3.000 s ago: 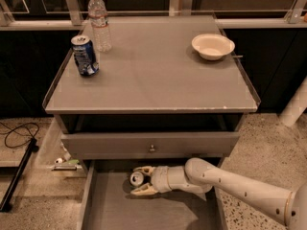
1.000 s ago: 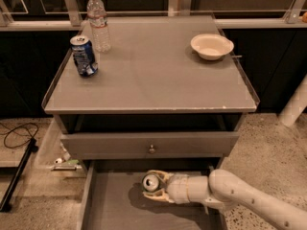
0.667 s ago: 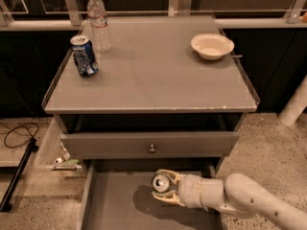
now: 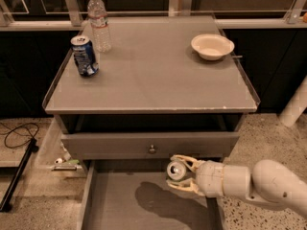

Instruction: Pick green can from middle drawer and place on counter

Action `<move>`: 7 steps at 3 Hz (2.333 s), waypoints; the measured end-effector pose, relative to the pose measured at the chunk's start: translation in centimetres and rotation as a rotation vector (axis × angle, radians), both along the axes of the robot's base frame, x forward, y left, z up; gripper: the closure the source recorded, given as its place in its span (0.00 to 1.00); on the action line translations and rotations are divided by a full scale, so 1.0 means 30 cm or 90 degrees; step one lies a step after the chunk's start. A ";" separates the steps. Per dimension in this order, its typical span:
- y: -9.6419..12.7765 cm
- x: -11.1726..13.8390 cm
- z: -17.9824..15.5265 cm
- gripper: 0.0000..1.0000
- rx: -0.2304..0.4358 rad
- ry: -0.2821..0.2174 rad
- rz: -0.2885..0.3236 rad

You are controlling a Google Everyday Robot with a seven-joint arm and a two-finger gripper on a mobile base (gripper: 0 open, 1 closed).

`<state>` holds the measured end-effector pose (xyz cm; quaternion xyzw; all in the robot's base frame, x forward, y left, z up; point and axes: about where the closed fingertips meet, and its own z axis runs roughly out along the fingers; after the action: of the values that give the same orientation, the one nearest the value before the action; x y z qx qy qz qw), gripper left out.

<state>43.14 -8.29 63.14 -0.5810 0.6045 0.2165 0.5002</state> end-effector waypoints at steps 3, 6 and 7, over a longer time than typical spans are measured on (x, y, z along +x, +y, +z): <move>-0.031 0.287 0.377 1.00 -0.036 0.001 0.018; -0.062 0.038 0.373 1.00 0.003 0.011 -0.020; -0.061 0.049 0.472 1.00 -0.015 -0.022 -0.005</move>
Offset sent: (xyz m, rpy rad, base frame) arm 0.1096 -0.0120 0.1453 -0.0874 -0.0124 0.0447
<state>44.61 -10.11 77.31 -0.5881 0.6009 0.1972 0.5041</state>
